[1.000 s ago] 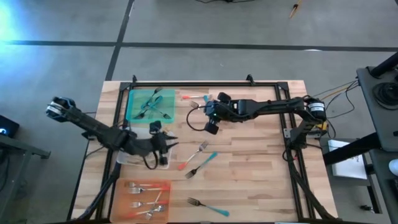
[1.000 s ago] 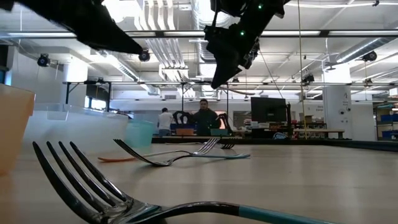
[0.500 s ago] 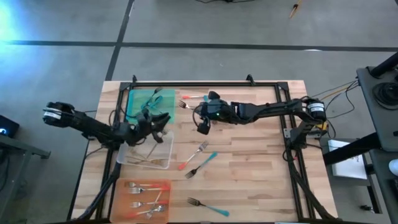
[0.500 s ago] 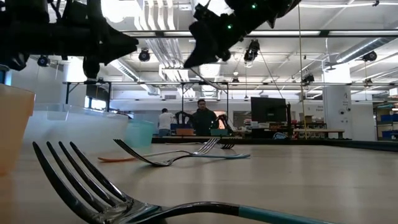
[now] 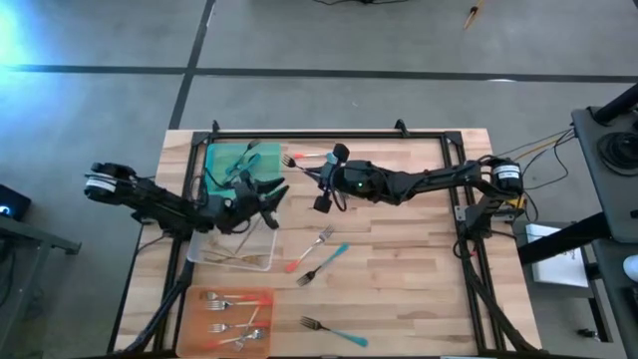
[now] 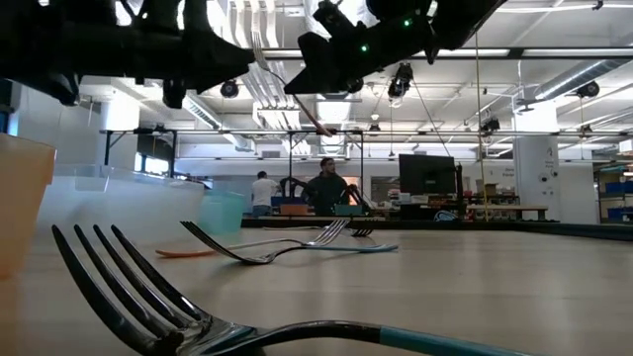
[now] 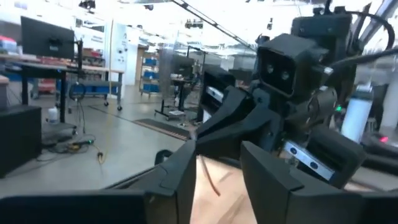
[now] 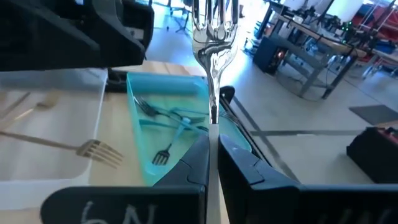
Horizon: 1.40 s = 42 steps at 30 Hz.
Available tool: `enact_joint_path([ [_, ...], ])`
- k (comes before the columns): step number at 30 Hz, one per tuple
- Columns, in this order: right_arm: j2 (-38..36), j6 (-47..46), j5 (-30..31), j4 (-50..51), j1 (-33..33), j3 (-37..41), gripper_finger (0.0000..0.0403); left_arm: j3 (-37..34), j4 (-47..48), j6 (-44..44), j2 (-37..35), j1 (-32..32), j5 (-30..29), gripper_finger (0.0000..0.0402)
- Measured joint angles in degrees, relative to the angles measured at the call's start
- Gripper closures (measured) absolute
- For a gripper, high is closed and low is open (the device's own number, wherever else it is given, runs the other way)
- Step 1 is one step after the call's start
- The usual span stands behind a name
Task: Sort silverware by color (type)
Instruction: Put the orange fork into the orange bin
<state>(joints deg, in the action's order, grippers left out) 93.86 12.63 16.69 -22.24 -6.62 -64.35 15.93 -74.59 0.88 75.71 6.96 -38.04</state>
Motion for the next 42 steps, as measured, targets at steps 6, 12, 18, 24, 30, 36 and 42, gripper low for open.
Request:
enact_joint_path([
  [6,0.0,2.98,0.0,-3.31,-0.05,2.7,0.039,3.91,0.04,-3.45,3.83,-0.89,-1.54,0.0253],
  [12,0.0,5.66,-0.15,-4.4,-0.01,3.55,0.039,7.67,0.06,-4.88,7.83,-2.36,-4.05,0.0228],
  [18,0.0,7.53,0.38,-6.33,-0.01,3.55,0.039,10.7,-0.04,-4.92,11.77,-2.73,-4.47,0.022],
  [24,0.0,8.83,0.89,-7.1,0.07,3.55,0.039,11.61,-0.45,-8.34,12.88,-2.88,-8.04,0.022],
  [30,0.0,8.54,0.88,-7.46,0.29,3.64,0.039,12.86,-0.85,-11.04,11.96,-3.32,-7.98,0.0221],
  [36,0.0,10.46,0.87,-8.2,0.63,3.66,0.039,15.01,-0.07,-11.15,11.97,-4.11,-8.1,0.0241],
  [42,0.0,10.53,1.38,-8.52,0.61,3.66,0.039,15.49,4.19,-10.39,11.89,-4.09,-10.48,0.0323],
])
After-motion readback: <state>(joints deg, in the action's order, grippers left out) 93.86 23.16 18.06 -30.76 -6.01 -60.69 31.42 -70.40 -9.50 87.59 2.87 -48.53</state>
